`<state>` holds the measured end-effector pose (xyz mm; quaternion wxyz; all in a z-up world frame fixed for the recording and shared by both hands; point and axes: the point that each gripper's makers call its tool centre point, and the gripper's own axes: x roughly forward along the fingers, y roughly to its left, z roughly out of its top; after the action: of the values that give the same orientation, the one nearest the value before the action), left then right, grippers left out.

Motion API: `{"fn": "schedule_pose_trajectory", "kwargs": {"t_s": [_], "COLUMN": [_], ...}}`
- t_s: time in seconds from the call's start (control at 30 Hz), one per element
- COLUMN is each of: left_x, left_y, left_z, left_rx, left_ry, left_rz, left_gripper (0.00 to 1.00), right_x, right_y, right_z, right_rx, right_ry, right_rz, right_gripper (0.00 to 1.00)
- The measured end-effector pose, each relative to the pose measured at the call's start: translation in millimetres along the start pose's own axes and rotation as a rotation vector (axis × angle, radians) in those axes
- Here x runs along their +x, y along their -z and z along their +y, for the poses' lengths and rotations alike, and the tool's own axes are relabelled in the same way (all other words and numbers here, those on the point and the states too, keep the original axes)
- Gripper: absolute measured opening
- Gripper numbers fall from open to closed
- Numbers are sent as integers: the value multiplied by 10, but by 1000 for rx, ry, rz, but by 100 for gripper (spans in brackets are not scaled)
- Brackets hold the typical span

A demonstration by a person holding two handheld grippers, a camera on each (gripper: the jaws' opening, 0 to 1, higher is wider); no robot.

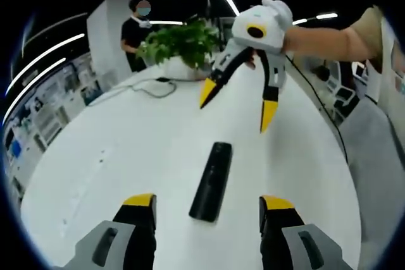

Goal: Press the specified remote control buttons in sequence, fully releasing each button before pressing the next.

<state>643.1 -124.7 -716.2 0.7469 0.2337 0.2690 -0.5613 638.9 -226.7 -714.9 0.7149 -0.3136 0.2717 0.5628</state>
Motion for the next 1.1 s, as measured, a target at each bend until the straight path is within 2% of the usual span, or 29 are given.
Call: {"fn": "schedule_pose_trajectory", "kwargs": {"t_s": [0.57,1.1], "left_x": [214,431], "left_y": [114,194], "left_z": [55,30], "left_rx": [11,45], "left_ry": [46,98], "left_rz": [50,114], "left_gripper": [62,53], "right_x": [248,447], "right_y": [175,237], "right_z": [-23,1], "right_rx": [-22,-54], "right_ry": [-71,-127], "right_rz": [74,134], "right_gripper": [53,45]}}
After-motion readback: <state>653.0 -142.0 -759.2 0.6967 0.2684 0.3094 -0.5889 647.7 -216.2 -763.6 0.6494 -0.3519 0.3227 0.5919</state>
